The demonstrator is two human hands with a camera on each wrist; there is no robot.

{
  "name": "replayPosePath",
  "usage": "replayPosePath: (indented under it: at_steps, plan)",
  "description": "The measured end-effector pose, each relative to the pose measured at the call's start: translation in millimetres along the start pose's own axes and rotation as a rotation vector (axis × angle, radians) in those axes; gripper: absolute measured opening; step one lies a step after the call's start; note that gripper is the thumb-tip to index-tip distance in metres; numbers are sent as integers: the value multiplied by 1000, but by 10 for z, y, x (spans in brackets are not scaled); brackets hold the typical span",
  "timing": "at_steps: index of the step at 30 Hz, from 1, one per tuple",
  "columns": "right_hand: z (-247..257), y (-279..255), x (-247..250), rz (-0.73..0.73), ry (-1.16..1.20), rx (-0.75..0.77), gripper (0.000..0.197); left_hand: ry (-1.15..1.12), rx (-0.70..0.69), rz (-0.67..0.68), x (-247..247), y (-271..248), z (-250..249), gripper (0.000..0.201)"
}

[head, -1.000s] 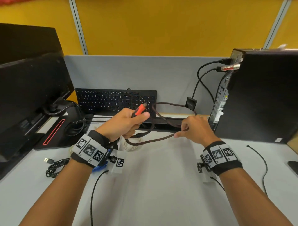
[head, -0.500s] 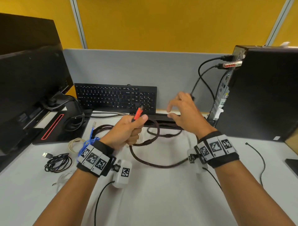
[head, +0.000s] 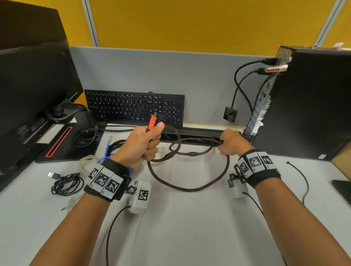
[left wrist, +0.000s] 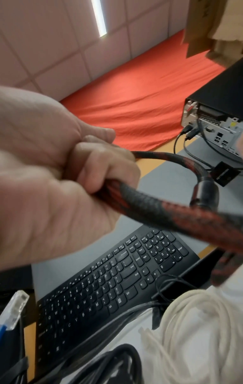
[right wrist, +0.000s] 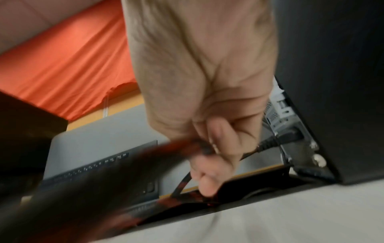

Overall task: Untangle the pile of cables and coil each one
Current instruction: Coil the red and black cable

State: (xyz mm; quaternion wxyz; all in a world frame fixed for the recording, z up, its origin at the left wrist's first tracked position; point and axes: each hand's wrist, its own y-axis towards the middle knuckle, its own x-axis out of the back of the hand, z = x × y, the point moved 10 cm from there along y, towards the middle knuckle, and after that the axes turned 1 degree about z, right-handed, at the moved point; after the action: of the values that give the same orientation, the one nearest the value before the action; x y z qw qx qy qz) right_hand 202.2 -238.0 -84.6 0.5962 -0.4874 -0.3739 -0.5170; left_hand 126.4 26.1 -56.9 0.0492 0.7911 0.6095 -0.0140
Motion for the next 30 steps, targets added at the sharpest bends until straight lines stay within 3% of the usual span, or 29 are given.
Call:
replayPosePath:
  at_steps: [3, 6, 10, 16, 25, 30]
  plan:
    - [55, 64, 99, -104, 378, 112, 12, 85, 19, 42, -94, 12, 78, 47]
    - [-14, -26, 353, -314, 784, 190, 16, 123, 37, 81, -170, 26, 169, 47]
    - [-167, -209, 705, -587, 952, 278, 21, 40, 40, 66, -148, 73, 227, 48]
    - [-426, -341, 892, -775, 1261, 216, 20, -111, 101, 1, -64, 131, 398, 49]
    - [1, -493, 1188, -689, 1346, 404, 18, -162, 189, -57, -142, 186, 474, 47]
    - [428, -674, 1185, -465, 1337, 722, 15, -173, 257, -23, -223, 204, 508, 48]
